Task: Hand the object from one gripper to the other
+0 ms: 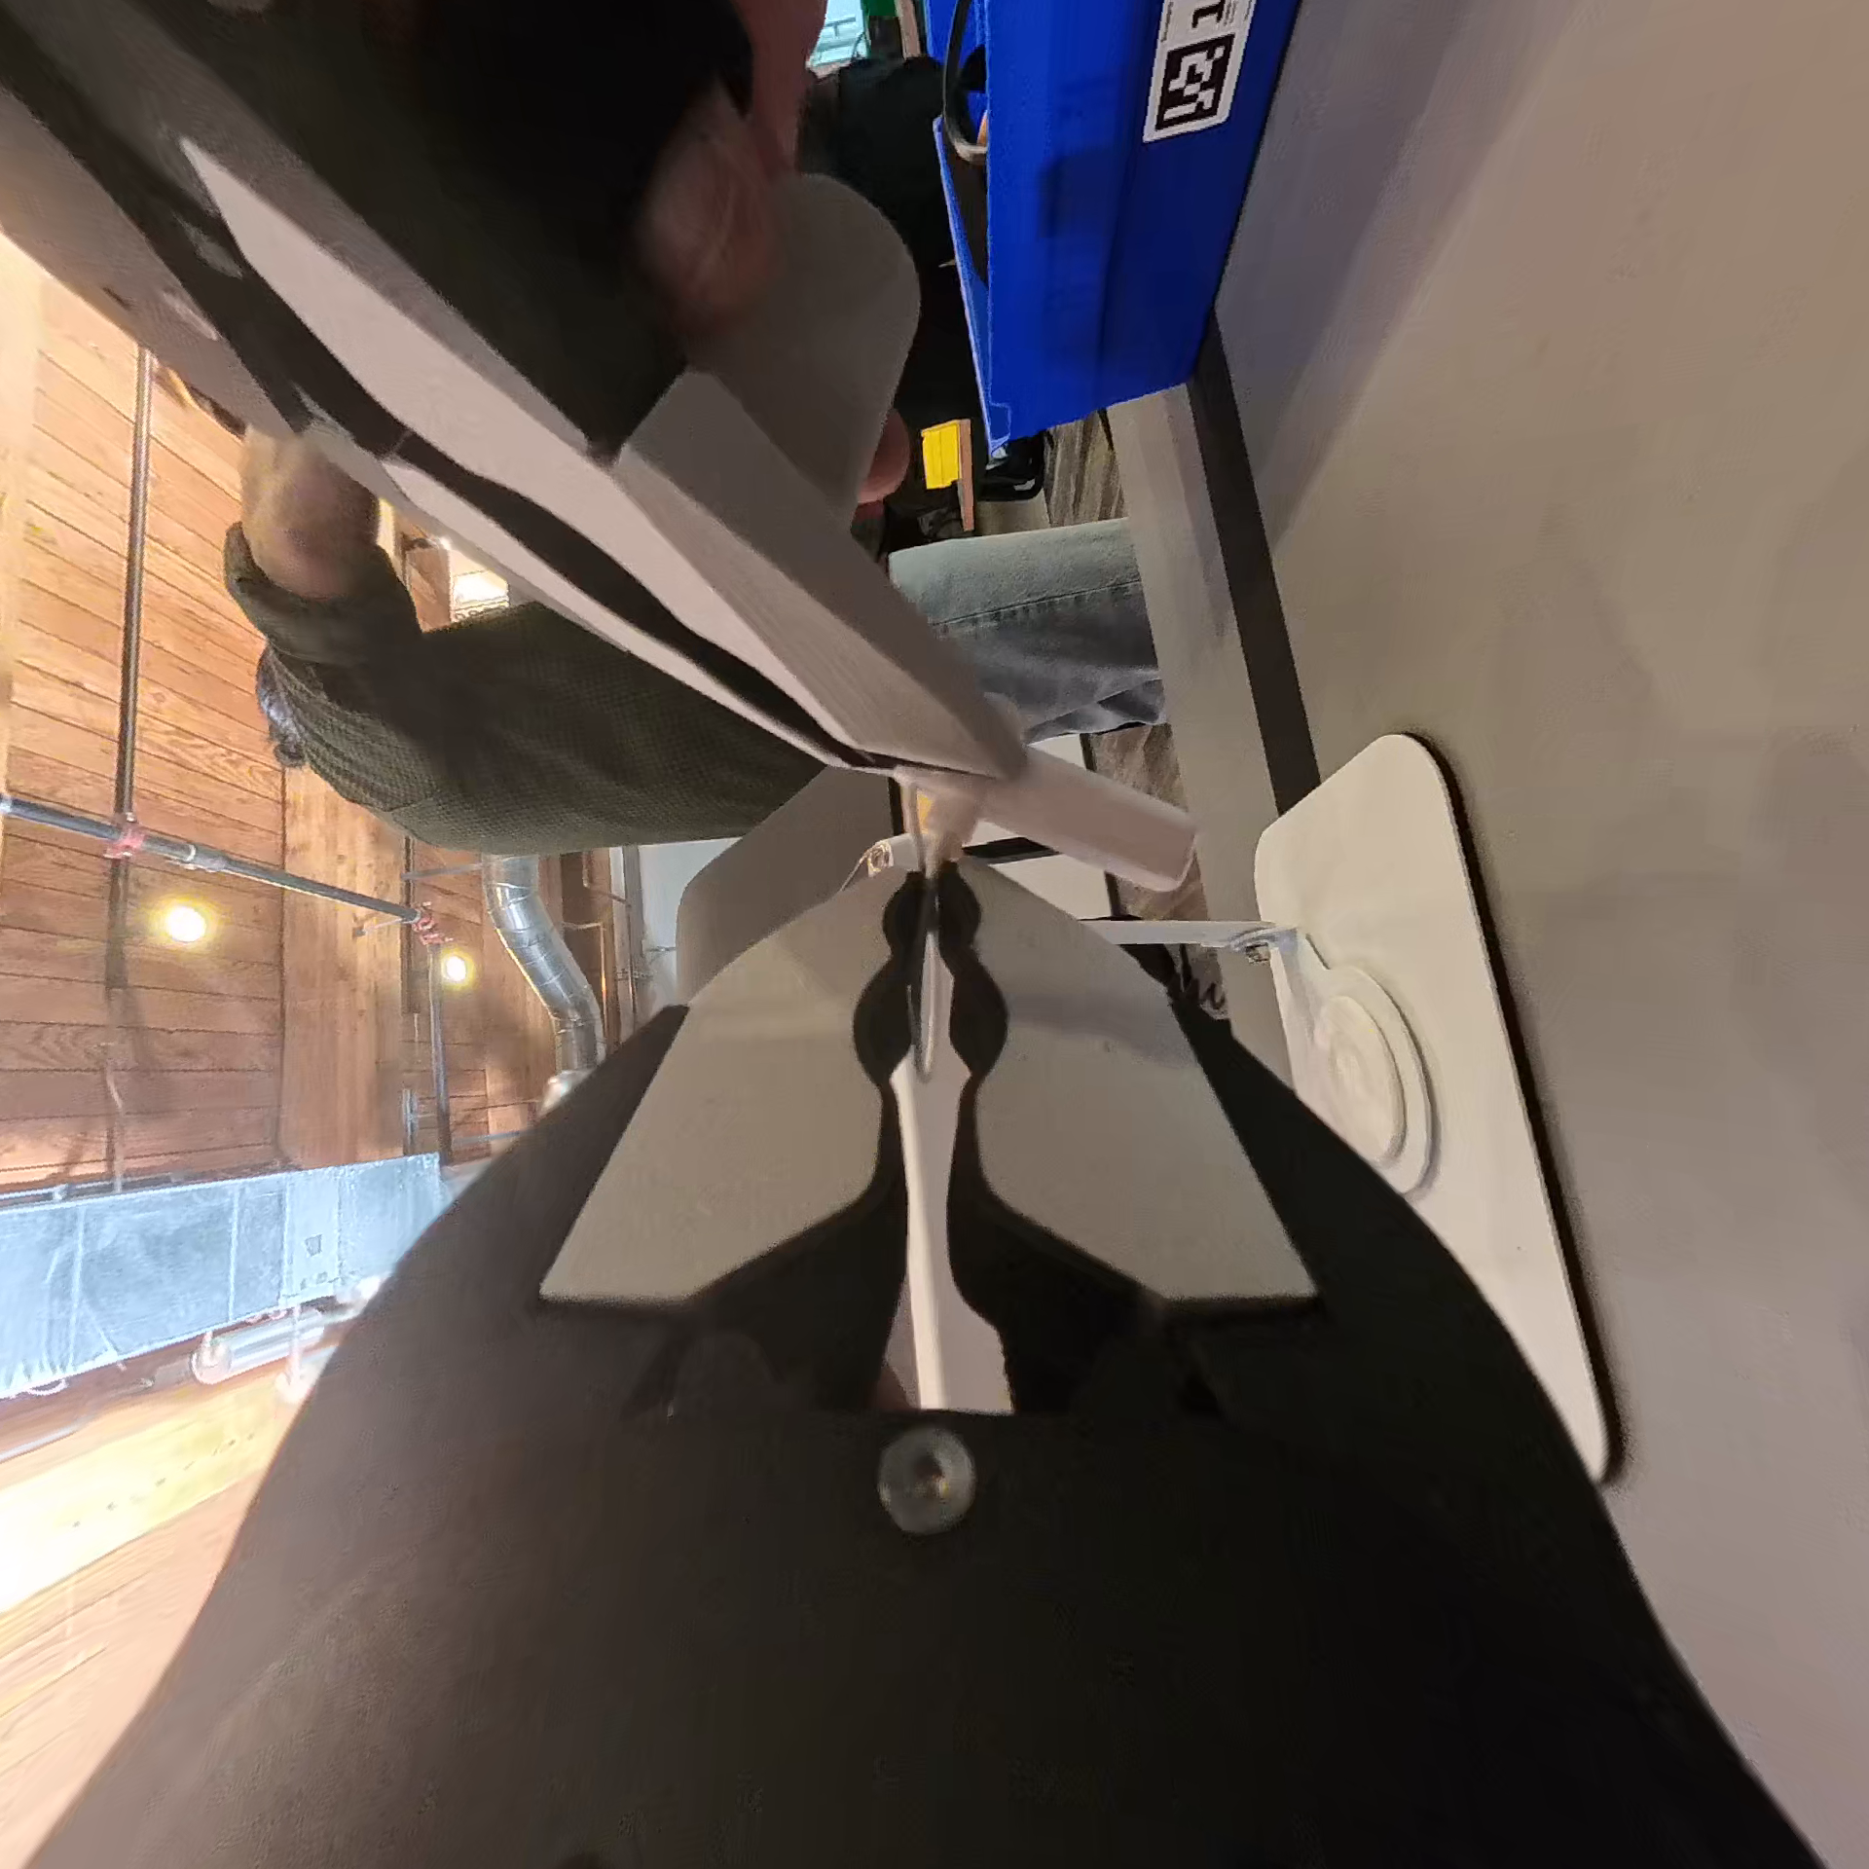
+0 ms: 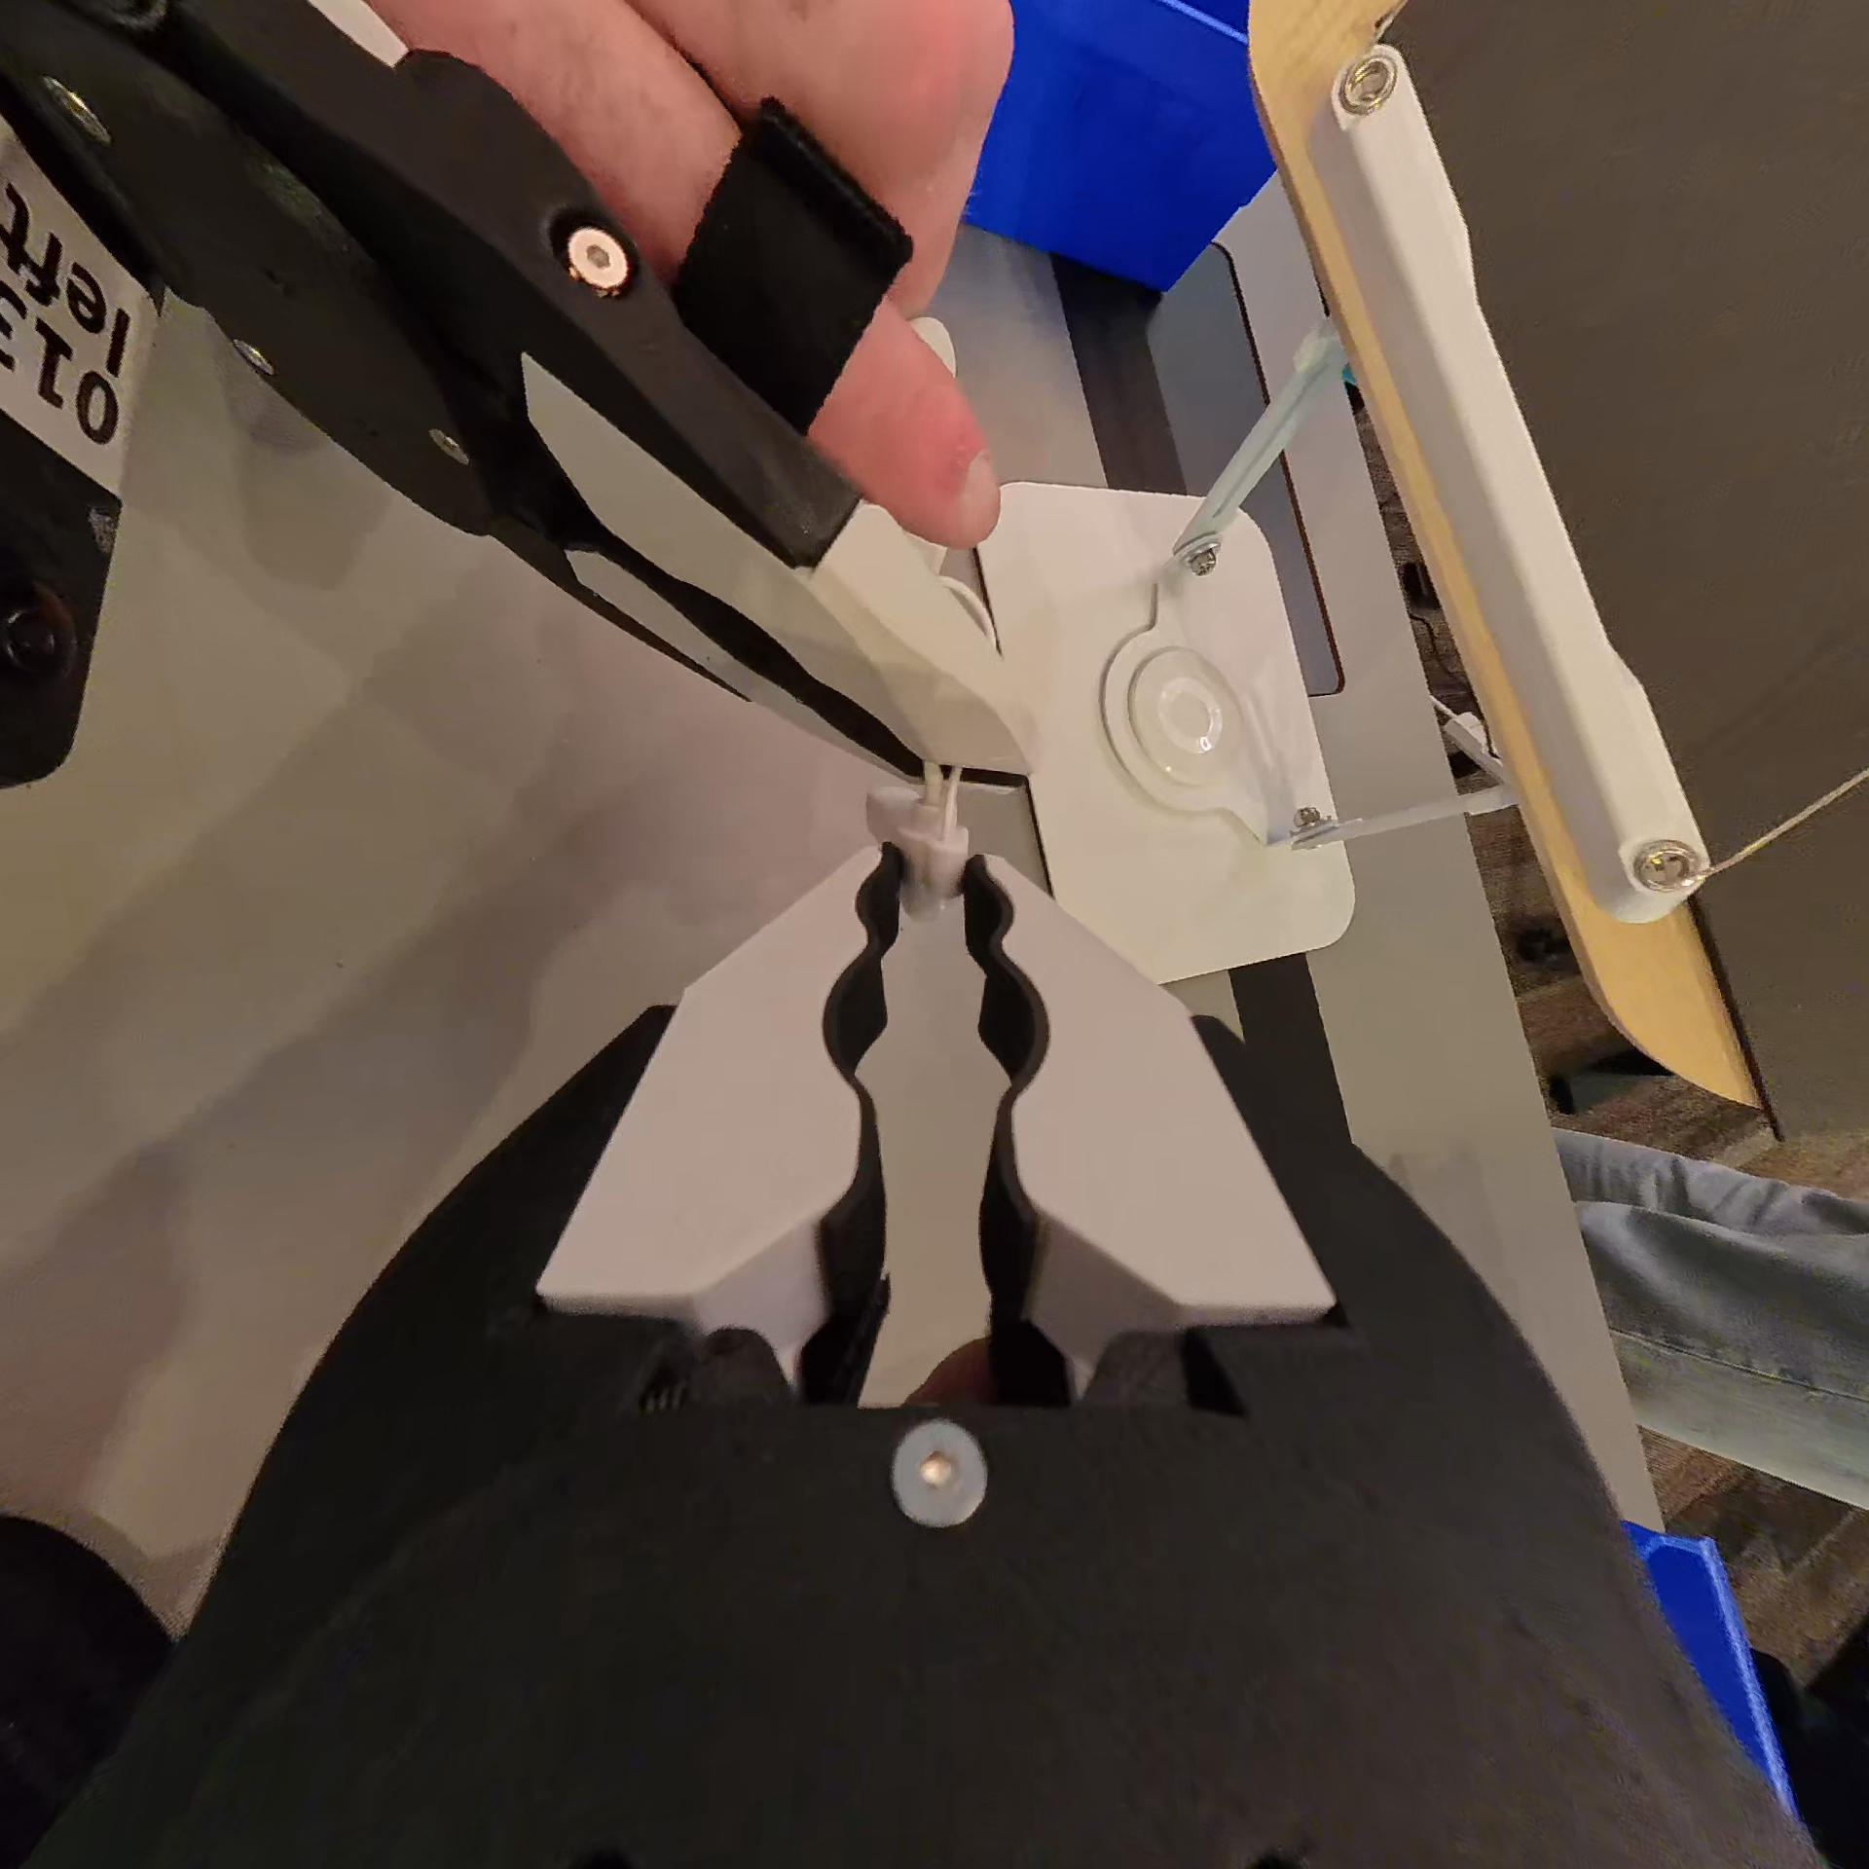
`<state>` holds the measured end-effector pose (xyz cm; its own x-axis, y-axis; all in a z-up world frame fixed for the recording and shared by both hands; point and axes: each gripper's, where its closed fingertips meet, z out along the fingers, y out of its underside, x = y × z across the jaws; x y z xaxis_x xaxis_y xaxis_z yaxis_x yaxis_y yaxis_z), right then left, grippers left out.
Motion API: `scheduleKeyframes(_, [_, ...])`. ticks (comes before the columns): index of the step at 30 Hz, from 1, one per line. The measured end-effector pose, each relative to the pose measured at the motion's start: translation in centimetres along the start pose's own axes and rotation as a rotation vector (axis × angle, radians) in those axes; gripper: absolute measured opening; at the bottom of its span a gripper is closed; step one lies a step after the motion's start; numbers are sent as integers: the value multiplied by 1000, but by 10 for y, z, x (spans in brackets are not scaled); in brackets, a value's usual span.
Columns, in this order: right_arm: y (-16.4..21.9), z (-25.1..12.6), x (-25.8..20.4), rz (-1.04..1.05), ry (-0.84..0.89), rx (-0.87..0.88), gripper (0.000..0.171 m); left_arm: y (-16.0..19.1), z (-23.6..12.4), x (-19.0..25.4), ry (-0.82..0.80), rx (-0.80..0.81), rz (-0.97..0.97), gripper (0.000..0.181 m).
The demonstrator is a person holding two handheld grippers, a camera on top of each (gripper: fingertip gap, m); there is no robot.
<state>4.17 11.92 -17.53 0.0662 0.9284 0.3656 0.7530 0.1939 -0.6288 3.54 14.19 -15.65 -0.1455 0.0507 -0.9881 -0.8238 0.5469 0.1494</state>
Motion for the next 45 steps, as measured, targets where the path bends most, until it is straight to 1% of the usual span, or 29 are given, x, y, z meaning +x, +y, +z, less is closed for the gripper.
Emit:
scheduleKeyframes(6, [-6, -2, 7, -2, 51, 23, 10, 7, 2, -4, -18, -28, -68, 2])
scheduleKeyframes(12, [-18, -9, 16, -23, 114, 85, 11, 14, 1, -14, -30, -29, -211, 1])
scheduleKeyframes(16, [-25, -13, 20, -27, 141, 121, 12, 18, -1, -19, -35, -29, -269, 1])
scheduleKeyframes(29, [-40, -21, 30, 6, 180, 231, 12, 26, -4, -31, -66, -27, -392, 1])
scheduleKeyframes(40, [-50, -23, 33, 8, 197, 293, 17, 28, -5, -38, -81, -20, -454, 1])
scheduleKeyframes(45, [-53, -27, 36, -27, 231, 312, 22, 29, -6, -40, -75, -17, -482, 1])
